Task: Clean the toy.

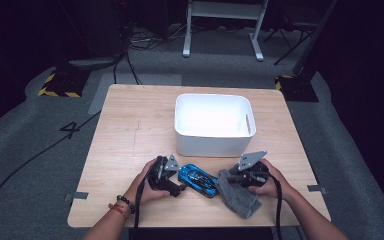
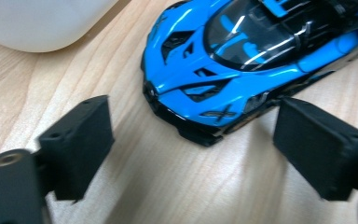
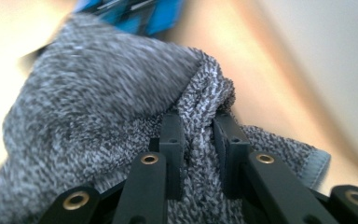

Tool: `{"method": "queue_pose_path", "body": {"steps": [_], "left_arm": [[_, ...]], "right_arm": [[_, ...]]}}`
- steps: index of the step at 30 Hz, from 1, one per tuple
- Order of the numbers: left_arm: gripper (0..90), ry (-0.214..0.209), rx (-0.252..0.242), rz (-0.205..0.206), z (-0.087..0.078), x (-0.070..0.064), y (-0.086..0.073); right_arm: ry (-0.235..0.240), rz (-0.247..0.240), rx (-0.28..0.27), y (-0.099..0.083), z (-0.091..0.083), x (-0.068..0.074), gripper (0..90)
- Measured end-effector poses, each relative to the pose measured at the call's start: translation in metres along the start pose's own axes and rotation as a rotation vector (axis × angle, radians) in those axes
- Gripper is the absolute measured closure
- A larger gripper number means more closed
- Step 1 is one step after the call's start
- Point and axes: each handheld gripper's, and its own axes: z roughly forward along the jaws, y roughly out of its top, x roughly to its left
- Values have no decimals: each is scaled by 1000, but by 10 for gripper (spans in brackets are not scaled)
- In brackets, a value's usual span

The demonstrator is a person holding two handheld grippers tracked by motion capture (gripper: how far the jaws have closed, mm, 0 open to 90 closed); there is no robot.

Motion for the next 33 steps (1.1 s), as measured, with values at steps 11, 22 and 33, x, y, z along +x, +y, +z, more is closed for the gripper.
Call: {"method": "queue_pose_path", "body": {"steps": [11,22,33], "left_arm": [[150,45,-18,-41,5,0,3],[177,97,-39,-97,9,6,9],[185,31,-136,-151,8,-3,26]], "right_arm": [[42,-59,14,14,22,11,772],[141,-132,25,14,19,28,773],[121,-114,15,15,24,27,769]]}}
